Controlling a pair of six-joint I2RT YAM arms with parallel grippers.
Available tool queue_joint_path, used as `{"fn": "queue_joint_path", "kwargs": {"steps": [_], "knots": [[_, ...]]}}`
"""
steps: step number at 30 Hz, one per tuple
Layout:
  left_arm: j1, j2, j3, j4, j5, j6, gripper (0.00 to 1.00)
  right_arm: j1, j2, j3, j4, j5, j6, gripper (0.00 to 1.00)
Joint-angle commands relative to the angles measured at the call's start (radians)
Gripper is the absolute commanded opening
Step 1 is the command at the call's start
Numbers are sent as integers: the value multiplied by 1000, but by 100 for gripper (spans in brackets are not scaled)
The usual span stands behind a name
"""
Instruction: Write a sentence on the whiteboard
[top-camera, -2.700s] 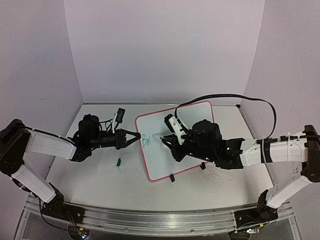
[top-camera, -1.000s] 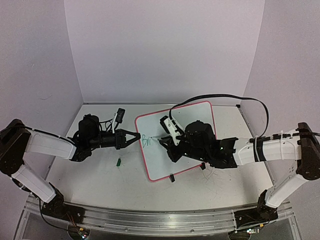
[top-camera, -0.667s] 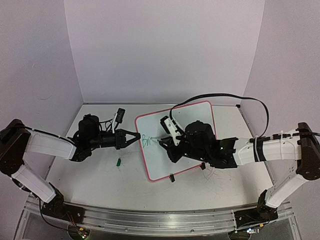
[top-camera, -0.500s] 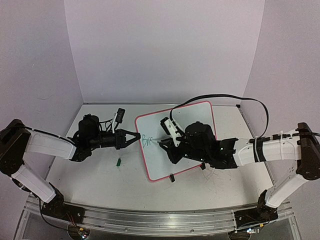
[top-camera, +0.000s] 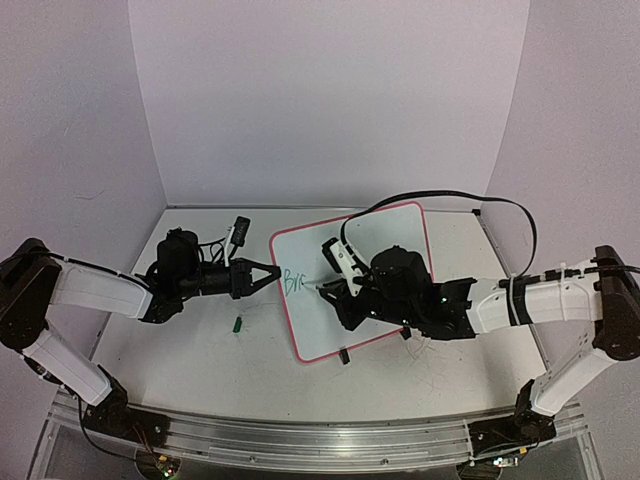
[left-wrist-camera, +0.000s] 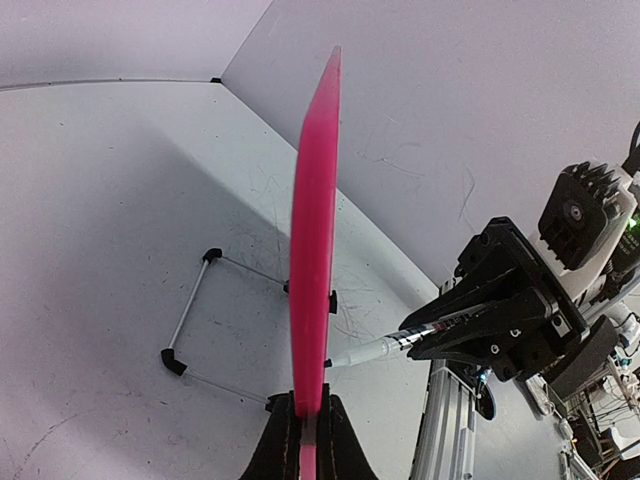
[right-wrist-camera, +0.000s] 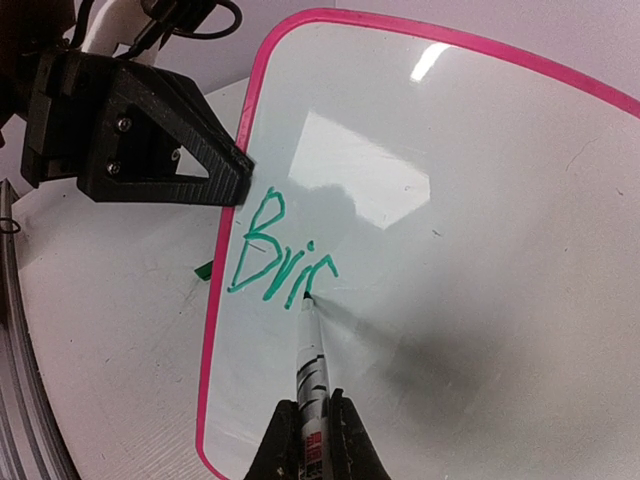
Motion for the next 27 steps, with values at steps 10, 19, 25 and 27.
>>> {"fn": "queue_joint_path", "kwargs": {"steps": [10,19,25,27], "knots": [[-1,-28,35,7,7,20,0,-1,-25,11,-4,97,10,0],[-1,-33,35,7,8,22,0,-1,7,47,13,108,-1,0],[-1,-30,35,5,8,24,0,-1,14,56,15,115,-5,0],[-1,-29,38,5,10,24,0,-2,17,59,15,117,-6,0]]}}
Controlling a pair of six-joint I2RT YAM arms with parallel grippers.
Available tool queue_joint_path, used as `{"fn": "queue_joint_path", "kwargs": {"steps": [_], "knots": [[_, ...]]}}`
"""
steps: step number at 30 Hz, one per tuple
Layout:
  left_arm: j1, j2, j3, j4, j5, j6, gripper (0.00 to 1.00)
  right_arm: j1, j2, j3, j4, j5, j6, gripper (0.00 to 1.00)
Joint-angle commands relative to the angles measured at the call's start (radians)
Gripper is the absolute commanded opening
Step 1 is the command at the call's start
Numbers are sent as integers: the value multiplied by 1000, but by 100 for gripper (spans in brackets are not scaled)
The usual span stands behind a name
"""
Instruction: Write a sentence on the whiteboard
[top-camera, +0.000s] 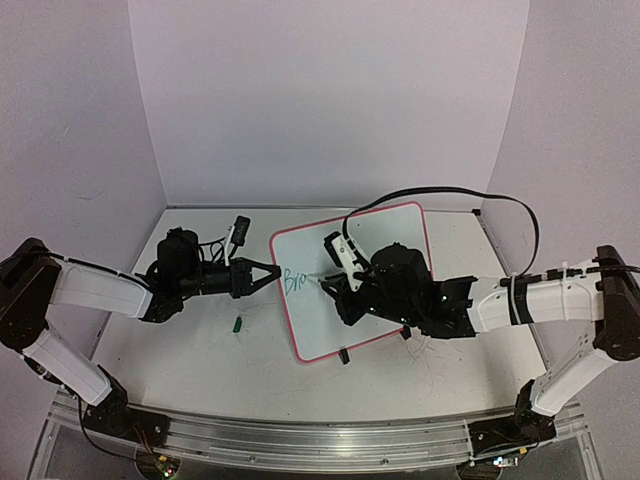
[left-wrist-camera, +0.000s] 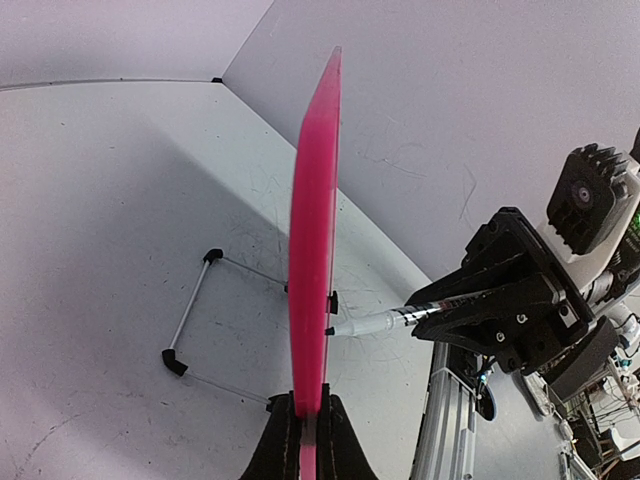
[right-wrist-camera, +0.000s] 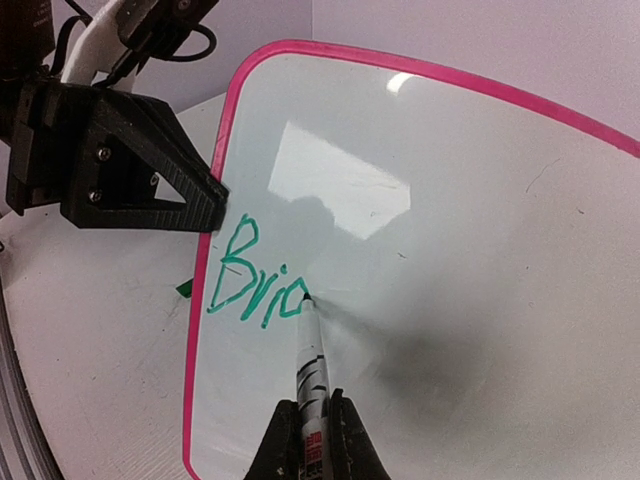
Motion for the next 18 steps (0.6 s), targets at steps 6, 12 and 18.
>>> {"fn": "queue_joint_path", "kwargs": {"steps": [6,12,18], "knots": [[-2,-30,34,11,10,26,0,-6,18,34,8,25,2,0],[-1,-29,34,10,8,26,0,-6,-5,3,-11,-7,20,0],[-1,-25,36,9,9,26,0,-5,-14,-18,-23,-23,35,0]]}}
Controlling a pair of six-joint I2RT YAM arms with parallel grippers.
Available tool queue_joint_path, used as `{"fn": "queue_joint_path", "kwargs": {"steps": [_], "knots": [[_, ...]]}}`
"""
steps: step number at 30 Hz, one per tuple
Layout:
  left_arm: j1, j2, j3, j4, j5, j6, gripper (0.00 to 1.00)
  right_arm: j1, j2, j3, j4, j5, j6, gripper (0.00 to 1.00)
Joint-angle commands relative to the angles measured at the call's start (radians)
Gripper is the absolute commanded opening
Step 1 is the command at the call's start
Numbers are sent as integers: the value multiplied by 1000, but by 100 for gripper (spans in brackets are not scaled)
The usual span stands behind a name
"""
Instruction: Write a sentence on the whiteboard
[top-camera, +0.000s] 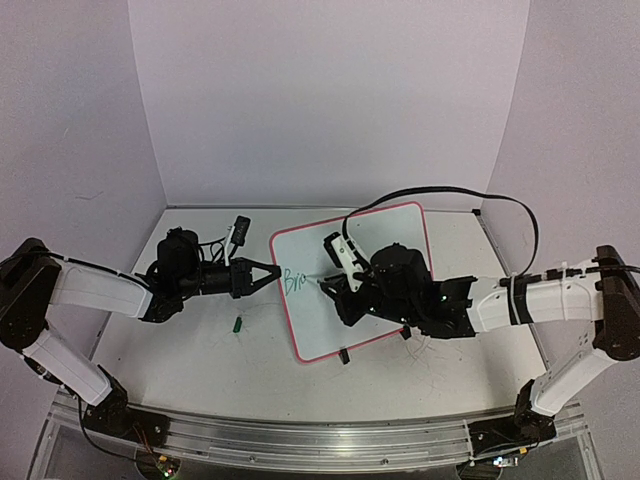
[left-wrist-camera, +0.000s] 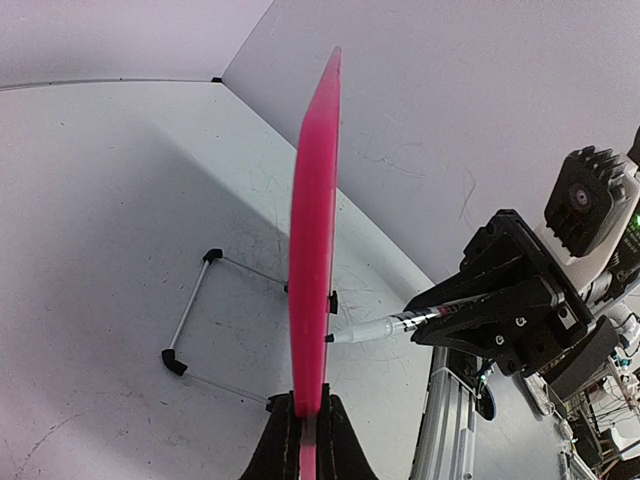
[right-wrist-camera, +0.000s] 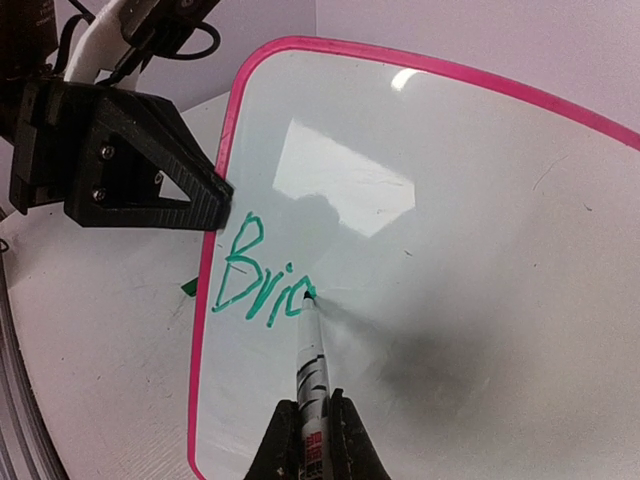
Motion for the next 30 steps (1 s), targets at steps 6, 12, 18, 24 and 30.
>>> {"fn": "queue_joint_path", "kwargs": {"steps": [6,12,18,24,30], "knots": [[-1,-29,33,10,6,24,0,-3,-26,-33,-25,-16,38,0],[-2,-27,33,9,8,24,0,7,-34,-47,-38,-23,49,0],[-2,-27,33,9,8,26,0,16,-37,-61,-46,-32,62,0],[-1,-30,31,9,8,26,0,23,-27,-57,-46,-42,65,0],[-1,-34,27,9,6,25,0,27,0,-34,-37,-46,62,0]]}}
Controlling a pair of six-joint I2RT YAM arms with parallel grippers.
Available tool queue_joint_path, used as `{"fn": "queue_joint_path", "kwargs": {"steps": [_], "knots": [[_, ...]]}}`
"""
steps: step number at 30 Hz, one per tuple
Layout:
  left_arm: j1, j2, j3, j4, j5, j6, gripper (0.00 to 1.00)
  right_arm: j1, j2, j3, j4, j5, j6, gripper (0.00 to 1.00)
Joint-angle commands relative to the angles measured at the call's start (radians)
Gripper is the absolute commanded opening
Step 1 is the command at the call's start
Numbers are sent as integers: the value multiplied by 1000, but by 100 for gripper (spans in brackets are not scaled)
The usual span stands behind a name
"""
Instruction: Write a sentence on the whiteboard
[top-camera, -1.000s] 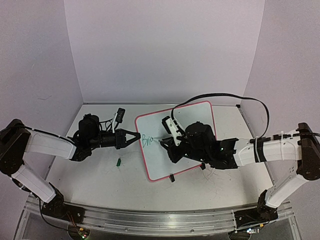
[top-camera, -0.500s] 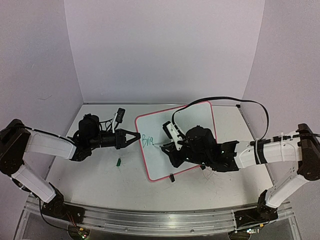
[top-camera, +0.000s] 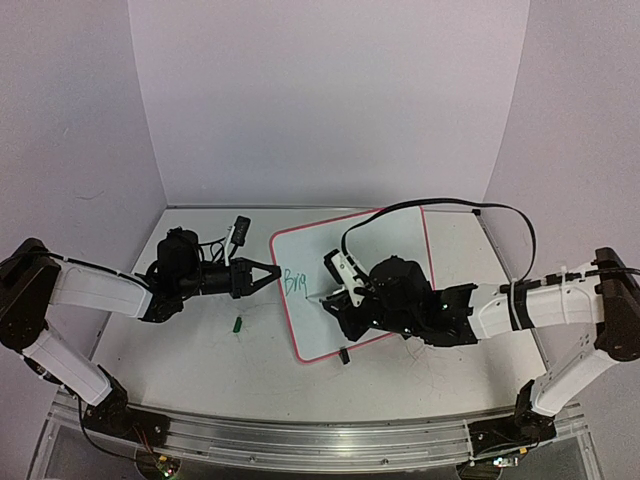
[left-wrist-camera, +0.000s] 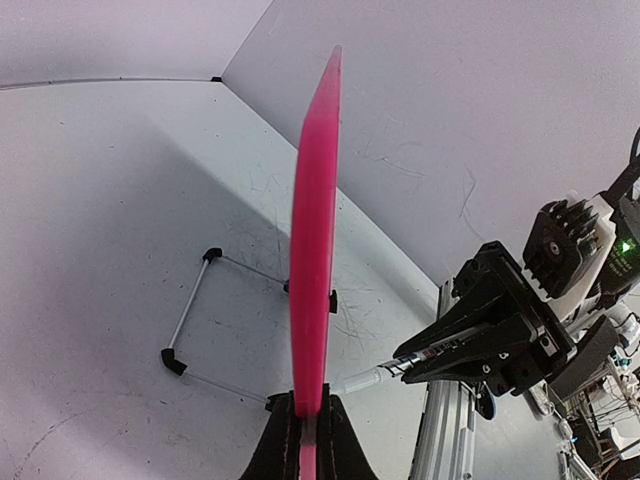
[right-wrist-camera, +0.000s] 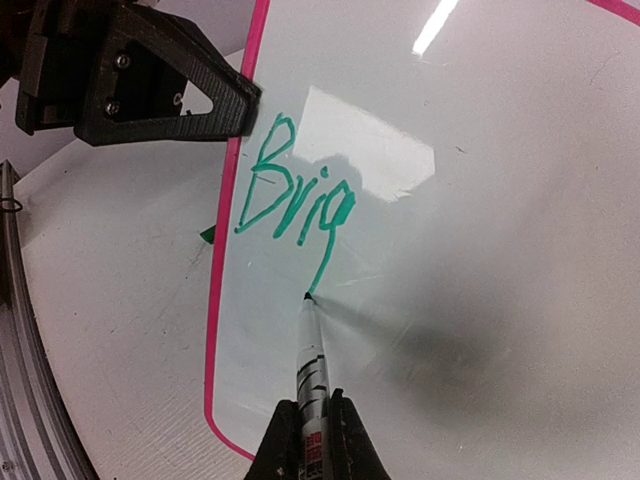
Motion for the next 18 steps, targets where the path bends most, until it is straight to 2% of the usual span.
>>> {"fn": "queue_joint_path", "kwargs": {"steps": [1,11,18], "knots": [[-1,-35,27,13,5,24,0,7,15,19,12,0,13,0],[-1,-39,21,12,0,24,0,7,39,64,41,7,5,0],[-1,-37,19,11,-1,27,0,-1,-119,-30,128,23,-42,0]]}}
